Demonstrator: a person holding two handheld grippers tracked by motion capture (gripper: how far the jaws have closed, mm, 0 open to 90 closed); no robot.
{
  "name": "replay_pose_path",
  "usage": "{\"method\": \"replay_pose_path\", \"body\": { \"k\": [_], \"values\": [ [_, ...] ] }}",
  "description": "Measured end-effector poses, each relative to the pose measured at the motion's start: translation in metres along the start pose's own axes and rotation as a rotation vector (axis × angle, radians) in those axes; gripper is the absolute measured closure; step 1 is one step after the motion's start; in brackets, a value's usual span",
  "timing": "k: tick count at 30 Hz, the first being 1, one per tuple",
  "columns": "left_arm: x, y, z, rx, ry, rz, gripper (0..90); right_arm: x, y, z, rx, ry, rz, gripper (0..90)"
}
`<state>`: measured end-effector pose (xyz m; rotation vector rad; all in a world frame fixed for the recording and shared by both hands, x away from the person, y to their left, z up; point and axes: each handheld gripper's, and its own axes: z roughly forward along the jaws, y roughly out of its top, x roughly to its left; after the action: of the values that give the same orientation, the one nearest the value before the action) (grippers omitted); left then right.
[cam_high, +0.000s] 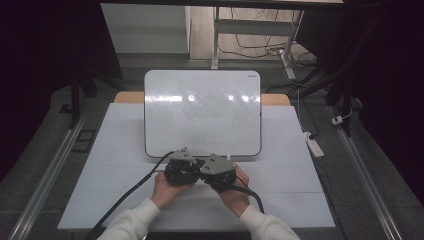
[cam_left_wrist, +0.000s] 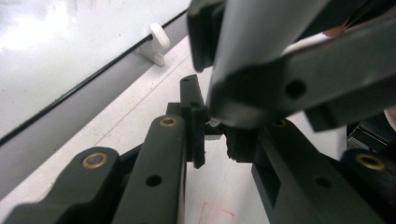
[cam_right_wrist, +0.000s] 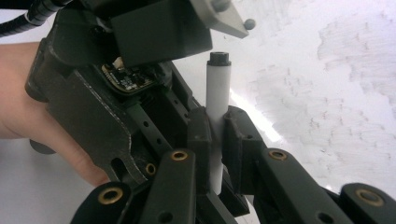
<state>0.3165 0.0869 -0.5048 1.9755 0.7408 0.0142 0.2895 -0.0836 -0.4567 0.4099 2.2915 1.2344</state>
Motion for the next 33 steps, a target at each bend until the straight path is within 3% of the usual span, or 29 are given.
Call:
{"method": "replay_pose_path", "body": {
  "k": [4,7,10,13,16,19,24,28,33],
  "values": [
    [-0.001,0.001,-0.004,-0.013,0.030,0.009,64.9,-0.005,0.002,-0.007,-0.034,-0.032,0.003,80.2],
    [-0.003,0.002,-0.009,-0.020,0.067,0.024,51.9,-0.015,0.002,-0.015,-0.047,-0.046,0.046,80.2],
    [-0.007,0.002,-0.018,-0.007,0.131,0.072,40.8,-0.032,0.000,-0.024,-0.056,-0.077,0.100,80.1],
    [-0.012,0.000,-0.029,0.022,0.216,0.145,37.2,-0.041,-0.001,-0.030,-0.061,-0.098,0.124,80.1],
    [-0.016,-0.005,-0.044,0.003,0.276,0.177,34.2,-0.054,-0.002,-0.039,-0.066,-0.131,0.158,80.1],
    [-0.012,-0.012,-0.059,-0.046,0.306,0.141,33.6,-0.068,-0.006,-0.046,-0.073,-0.153,0.200,80.1],
    [-0.004,-0.025,-0.084,-0.050,0.383,0.095,32.1,-0.087,-0.013,-0.056,-0.074,-0.178,0.273,80.1],
    [0.005,-0.043,-0.107,-0.061,0.407,0.017,31.3,-0.099,-0.017,-0.061,-0.068,-0.191,0.312,80.1],
    [0.012,-0.070,-0.132,-0.051,0.464,-0.049,31.1,-0.110,-0.023,-0.061,-0.041,-0.220,0.347,80.1]
  ]
}}
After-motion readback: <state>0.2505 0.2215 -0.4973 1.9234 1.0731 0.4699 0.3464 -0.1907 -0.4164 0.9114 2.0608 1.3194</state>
